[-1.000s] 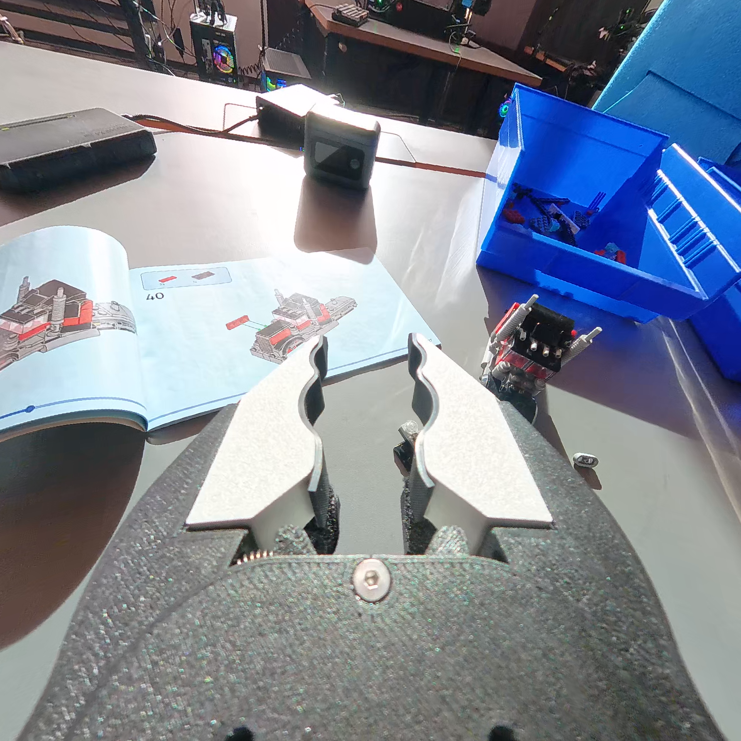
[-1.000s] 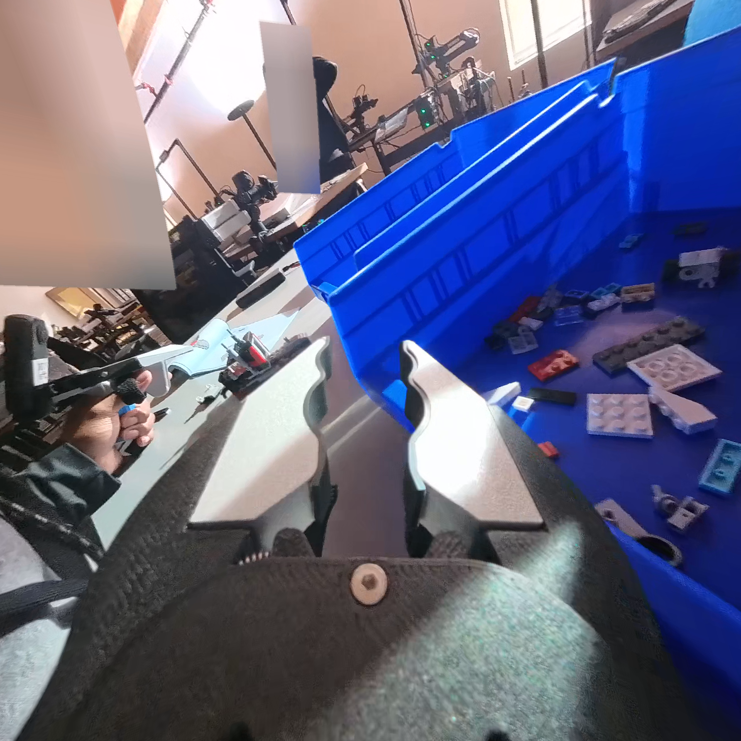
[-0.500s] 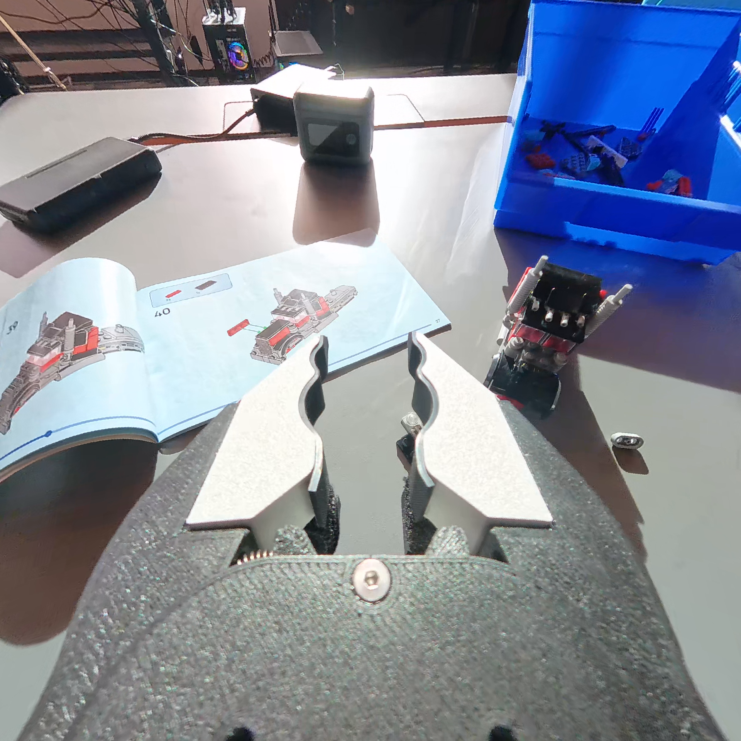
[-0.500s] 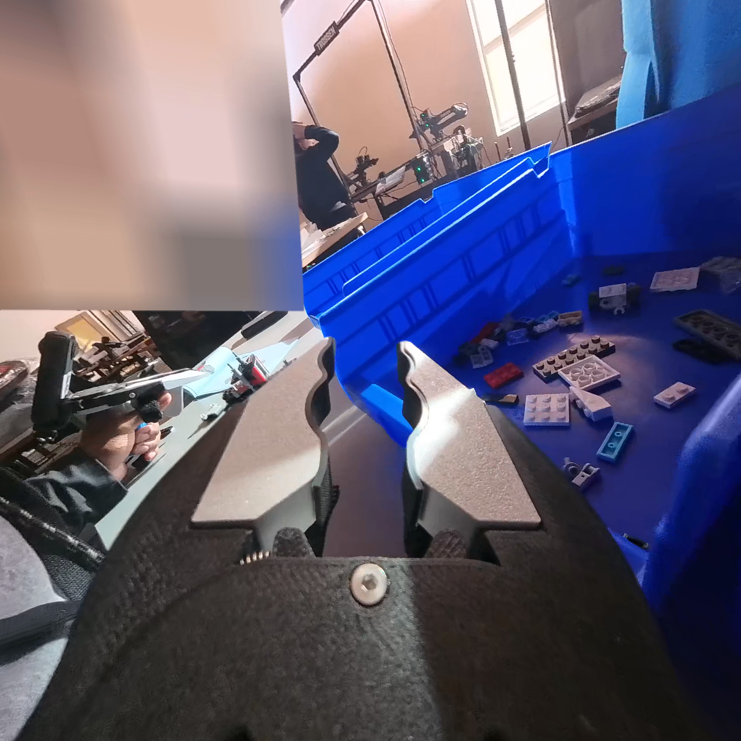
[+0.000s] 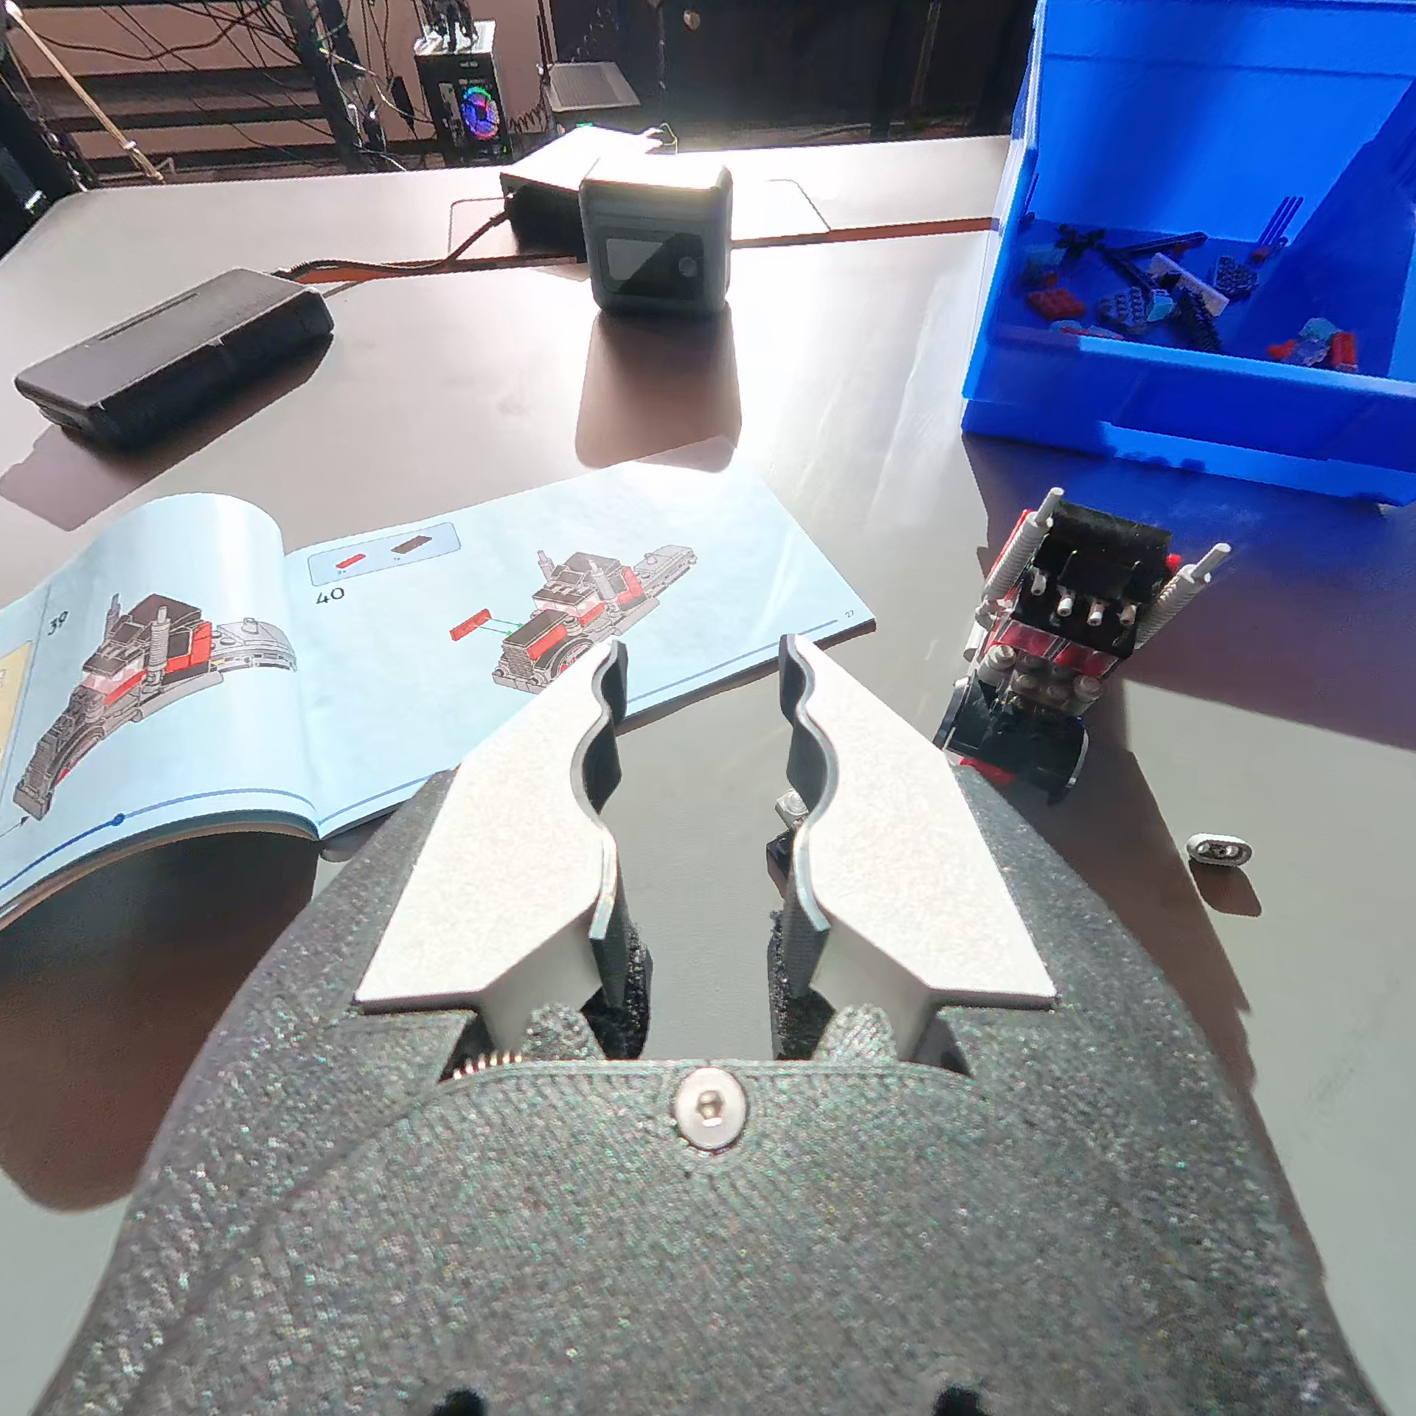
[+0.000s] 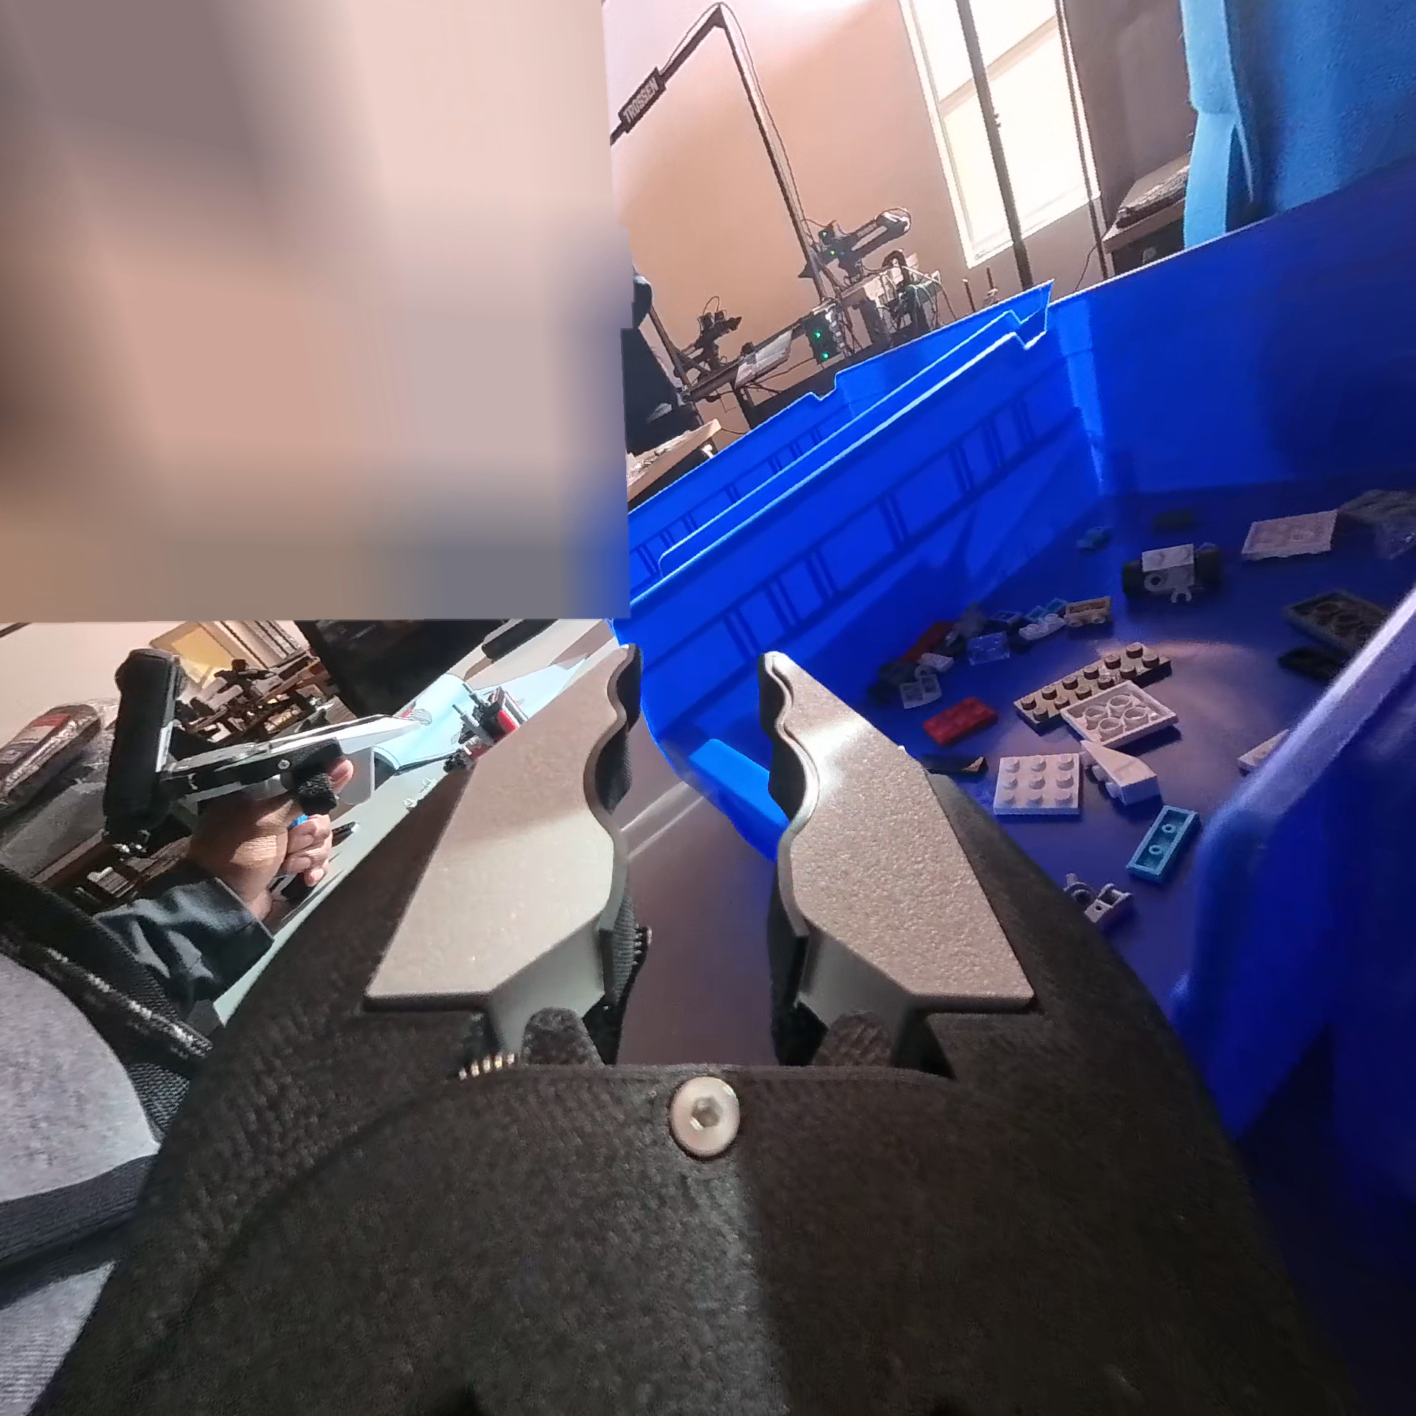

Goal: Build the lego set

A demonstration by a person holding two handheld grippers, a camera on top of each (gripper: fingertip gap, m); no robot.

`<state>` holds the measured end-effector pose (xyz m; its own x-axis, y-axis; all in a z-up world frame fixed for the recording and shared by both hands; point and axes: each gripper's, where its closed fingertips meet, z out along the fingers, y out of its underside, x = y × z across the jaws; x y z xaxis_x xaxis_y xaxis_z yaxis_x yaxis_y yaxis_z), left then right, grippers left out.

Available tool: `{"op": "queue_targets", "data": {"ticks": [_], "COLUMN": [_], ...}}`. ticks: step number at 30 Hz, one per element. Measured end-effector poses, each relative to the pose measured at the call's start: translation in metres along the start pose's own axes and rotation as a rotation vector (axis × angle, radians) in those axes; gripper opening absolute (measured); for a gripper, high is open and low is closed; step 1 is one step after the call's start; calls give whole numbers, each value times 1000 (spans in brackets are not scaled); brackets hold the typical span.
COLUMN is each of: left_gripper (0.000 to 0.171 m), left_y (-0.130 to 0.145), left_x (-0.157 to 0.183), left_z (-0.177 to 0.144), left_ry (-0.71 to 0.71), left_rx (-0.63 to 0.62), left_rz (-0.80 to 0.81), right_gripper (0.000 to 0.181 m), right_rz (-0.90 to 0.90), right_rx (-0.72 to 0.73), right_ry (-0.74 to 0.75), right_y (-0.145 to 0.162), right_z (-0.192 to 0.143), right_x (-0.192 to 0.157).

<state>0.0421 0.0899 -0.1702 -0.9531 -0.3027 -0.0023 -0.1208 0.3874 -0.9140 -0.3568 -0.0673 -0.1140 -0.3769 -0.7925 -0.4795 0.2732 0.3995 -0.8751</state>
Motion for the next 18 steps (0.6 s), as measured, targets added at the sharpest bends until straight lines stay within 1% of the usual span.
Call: {"op": "queue_targets", "data": {"ticks": [18], "left_gripper": [41], "left_y": [1], "left_x": [0], "left_z": [1], "left_ry": [3], "left_rx": [-5], "left_rz": [-4], "right_gripper": [29], "right_rz": [8], "right_rx": [2], "right_ry": [-6], "right_y": [0], "right_z": [0], "right_x": [0]}}
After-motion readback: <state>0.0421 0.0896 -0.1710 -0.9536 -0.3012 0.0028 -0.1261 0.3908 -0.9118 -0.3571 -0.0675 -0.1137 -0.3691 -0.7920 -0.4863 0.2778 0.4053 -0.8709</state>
